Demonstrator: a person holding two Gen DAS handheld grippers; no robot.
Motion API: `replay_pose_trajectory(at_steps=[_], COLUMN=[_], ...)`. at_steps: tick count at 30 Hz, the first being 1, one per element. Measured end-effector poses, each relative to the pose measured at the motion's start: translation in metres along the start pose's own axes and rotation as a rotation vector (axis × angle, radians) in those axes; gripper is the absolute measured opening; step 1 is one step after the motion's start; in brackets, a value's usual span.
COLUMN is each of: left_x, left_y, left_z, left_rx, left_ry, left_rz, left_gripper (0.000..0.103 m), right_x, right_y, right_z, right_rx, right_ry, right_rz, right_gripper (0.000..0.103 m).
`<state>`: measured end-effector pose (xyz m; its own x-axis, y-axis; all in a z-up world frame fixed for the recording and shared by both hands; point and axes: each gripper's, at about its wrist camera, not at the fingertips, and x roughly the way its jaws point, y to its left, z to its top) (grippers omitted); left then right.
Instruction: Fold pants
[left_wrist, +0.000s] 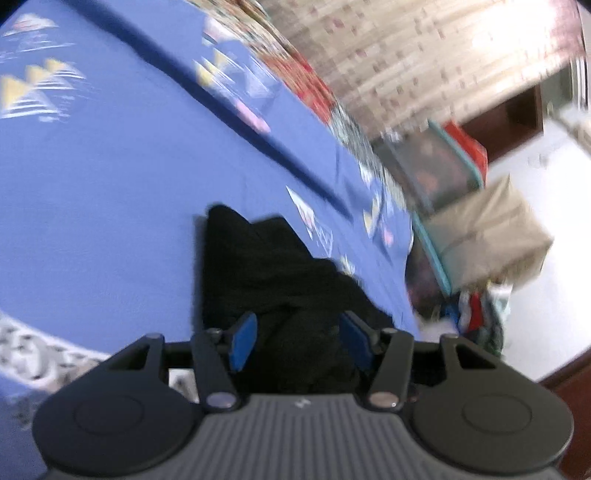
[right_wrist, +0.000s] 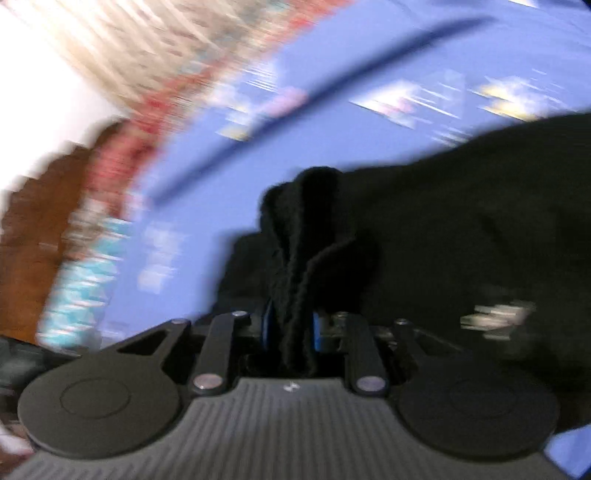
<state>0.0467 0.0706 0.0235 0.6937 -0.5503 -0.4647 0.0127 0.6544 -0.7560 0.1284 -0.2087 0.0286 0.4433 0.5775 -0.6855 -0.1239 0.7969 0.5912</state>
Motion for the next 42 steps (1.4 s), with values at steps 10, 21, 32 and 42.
replay_pose_trajectory(at_steps=[10,21,32,42], left_x=[0.072,0.083,0.023,0.113], left_y=[-0.029,-0.06,-0.076,-0.056], left_z=[-0.025,-0.047,-0.007,-0.027], left_rx=[0.218,0.522,0.262,0.202], left_ry=[0.155,0.164,0.061,0.304], left_rz=[0.246,0.442,0.146,0.25], left_gripper=[0.051,0.057,0.061,0.046], right_x=[-0.049,-0.018,-0.177,-0.127], right_y=[-0.007,-0.014,-0.147,-0.179], right_z=[-0.024,-0.03,-0.051,-0.047], right_rx=[0.011,0.002,0.16,0.43], right_ry=[-0.195,-0.115,-0.573,-0.442], right_rz=[0.046,0.04,-0.312,-0.185], right_gripper=[0.038,0.03,0.063,0.028])
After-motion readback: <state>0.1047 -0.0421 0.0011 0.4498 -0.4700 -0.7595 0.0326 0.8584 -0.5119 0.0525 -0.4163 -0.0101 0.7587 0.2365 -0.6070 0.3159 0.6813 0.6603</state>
